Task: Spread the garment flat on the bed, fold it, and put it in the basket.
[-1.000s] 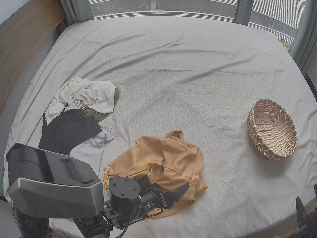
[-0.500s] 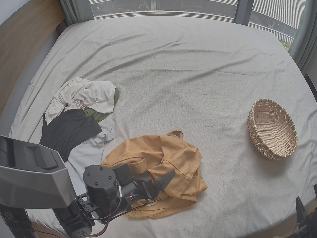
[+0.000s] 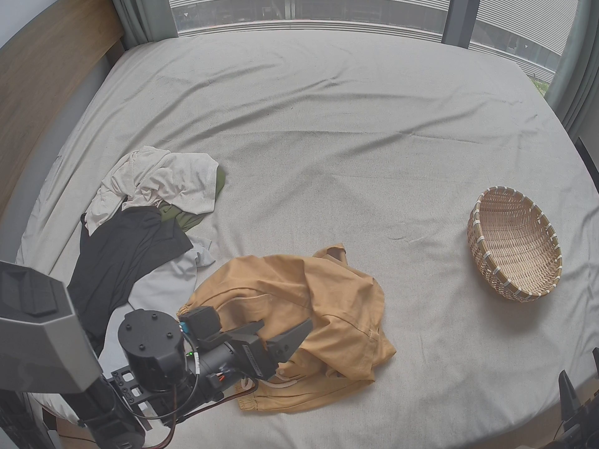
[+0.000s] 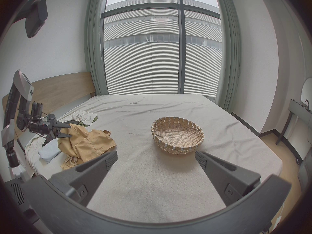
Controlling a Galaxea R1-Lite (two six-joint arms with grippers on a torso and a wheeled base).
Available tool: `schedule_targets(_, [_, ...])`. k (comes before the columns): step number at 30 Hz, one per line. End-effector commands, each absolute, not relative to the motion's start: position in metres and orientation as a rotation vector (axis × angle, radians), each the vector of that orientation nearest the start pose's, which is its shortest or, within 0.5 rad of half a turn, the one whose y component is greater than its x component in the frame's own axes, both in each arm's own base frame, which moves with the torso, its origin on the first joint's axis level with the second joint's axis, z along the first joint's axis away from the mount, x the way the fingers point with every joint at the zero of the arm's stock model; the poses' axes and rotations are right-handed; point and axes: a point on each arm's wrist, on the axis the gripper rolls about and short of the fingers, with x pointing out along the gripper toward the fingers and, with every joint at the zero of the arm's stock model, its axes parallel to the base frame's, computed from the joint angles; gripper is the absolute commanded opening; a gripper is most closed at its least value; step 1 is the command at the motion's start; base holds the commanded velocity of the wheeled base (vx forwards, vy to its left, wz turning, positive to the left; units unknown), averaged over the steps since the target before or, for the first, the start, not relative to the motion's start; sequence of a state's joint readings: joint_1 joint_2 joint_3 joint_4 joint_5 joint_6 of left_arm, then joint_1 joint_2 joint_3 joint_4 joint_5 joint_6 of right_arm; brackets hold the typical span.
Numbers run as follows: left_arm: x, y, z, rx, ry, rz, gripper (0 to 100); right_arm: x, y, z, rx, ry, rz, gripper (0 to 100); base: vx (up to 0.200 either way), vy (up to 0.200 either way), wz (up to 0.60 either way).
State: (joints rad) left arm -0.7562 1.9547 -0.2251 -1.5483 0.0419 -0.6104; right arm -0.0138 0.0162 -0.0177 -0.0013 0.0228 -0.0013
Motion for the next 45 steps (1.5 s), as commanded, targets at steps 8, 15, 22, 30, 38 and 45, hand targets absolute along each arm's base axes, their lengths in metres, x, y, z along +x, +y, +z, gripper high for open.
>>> schedule_targets(8, [0.153,-0.146,0.108,-0.563,0.307,-0.670,100,-0.023,0.001,0.076,-0.002,0.002,0.009,100,0.000,0.000,0.00])
schedule_targets(15, [0.145,-0.121,0.105,-0.559,0.316,-0.593,100,-0.023,0.001,0.076,-0.002,0.000,0.009,100,0.000,0.000,0.00])
schedule_targets(22, [0.153,-0.105,0.102,-0.567,0.323,-0.469,100,-0.023,0.001,0.076,-0.002,0.000,0.009,100,0.000,0.000,0.00])
schedule_targets(30, [0.154,-0.101,0.085,-0.524,0.457,-0.392,100,-0.023,0.001,0.076,-0.002,0.002,0.009,100,0.000,0.000,0.00])
schedule_targets(38, [0.165,-0.087,0.071,-0.512,0.526,-0.270,100,-0.023,0.001,0.076,-0.002,0.002,0.009,100,0.000,0.000,0.00])
schedule_targets(45, [0.172,-0.088,0.055,-0.503,0.609,-0.276,100,-0.023,0.001,0.076,-0.002,0.002,0.009,100,0.000,0.000,0.00])
